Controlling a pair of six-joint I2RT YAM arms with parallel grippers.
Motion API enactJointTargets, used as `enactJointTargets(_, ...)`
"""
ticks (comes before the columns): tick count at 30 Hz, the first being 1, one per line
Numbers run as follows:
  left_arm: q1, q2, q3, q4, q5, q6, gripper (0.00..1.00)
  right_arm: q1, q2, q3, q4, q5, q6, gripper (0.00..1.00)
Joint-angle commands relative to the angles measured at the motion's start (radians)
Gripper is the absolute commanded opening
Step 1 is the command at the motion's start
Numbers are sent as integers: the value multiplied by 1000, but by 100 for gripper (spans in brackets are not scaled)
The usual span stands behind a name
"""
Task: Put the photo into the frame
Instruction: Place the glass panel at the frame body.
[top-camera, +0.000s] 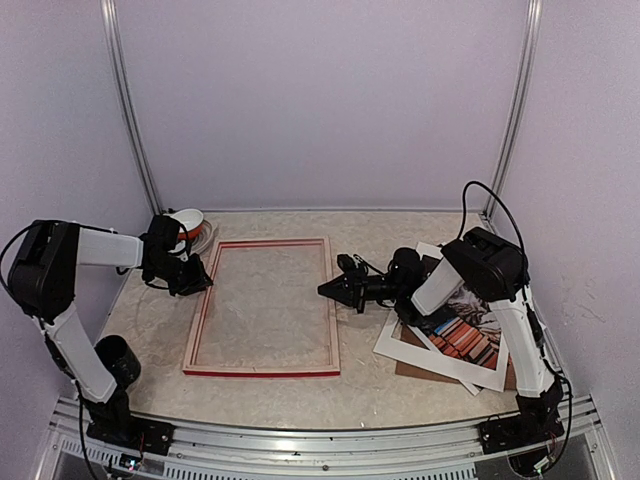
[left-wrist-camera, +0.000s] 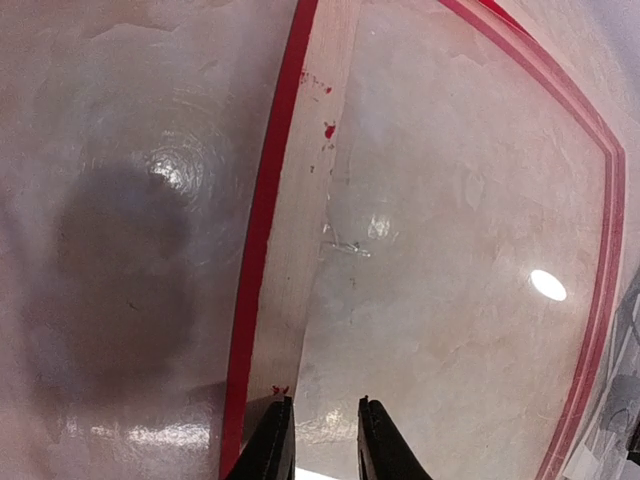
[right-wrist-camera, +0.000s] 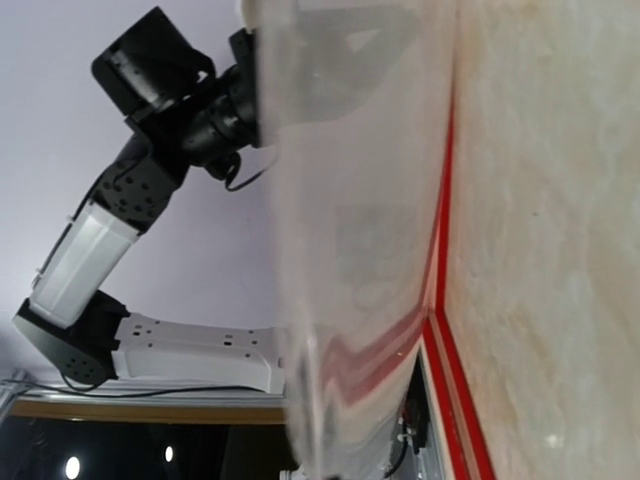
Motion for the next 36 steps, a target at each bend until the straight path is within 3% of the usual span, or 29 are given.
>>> enactJointTargets(1,4,22,3,-15,11,-5,23,1,27,25,54,-16,14,7)
enactJointTargets(4,4,20,3,-13,14,-4,23,2,39,38,58,-23,11,22)
enactJointTargets(8,4,22,3,-14,15,-5,23,0,34,65,-59,-35,-68,32)
enactJointTargets(13,4,20,2,-12,16,-6,23,0,27,109,-202,-43,-182,33)
enactJointTargets(21,3,19,0,-11,16,-7,23,2,43,144,-265,-52,-222,30)
enactJointTargets(31,3,23,3,-11,19,-7,23,3,-64,213,-853,6,-667,44)
enactJointTargets(36,3,24,3,-10,20,-7,23,5,-100,274,-1080,63,-812,51)
